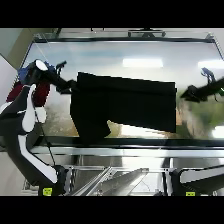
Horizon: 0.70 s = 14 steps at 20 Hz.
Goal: Fold the shirts.
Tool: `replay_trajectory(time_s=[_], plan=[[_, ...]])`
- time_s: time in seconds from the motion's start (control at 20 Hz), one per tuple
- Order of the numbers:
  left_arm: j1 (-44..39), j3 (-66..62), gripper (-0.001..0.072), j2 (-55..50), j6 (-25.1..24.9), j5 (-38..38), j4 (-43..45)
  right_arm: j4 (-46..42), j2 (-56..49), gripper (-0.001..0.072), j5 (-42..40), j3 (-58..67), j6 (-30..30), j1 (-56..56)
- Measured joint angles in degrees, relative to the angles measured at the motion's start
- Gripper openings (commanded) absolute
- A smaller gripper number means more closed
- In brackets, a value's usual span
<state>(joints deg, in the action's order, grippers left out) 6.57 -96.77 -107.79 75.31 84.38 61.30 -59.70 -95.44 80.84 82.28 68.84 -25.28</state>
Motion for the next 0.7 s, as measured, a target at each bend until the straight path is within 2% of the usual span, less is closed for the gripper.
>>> replay_trajectory(time_s=[0.05,0.25,0.35,0.55,0.7], plan=[[0.76,4.76,0.0629,2.34,0.17,0.68,0.2,-0.28,2.89,0.0506,-0.57,-4.94,0.17,-1.79],[2.8,23.37,0.0629,12.26,-0.28,1.51,0.02,0.46,9.46,0.0503,-6.03,-21.14,-0.04,-5.77],[3.21,31.06,0.0629,16.72,-0.55,1.09,0.09,3.39,9.92,0.0502,-8.33,-26.64,-2.12,-5.95],[3.45,42.86,0.0628,23.96,-1.01,-3.06,0.0,10.62,8.13,0.0501,-10.56,-31.47,-6.4,-3.87],[2.51,49.07,0.0629,25.99,-1.42,-7.89,0.0,12.72,6.73,0.0501,-11.63,-32.57,-8.11,-1.2]])
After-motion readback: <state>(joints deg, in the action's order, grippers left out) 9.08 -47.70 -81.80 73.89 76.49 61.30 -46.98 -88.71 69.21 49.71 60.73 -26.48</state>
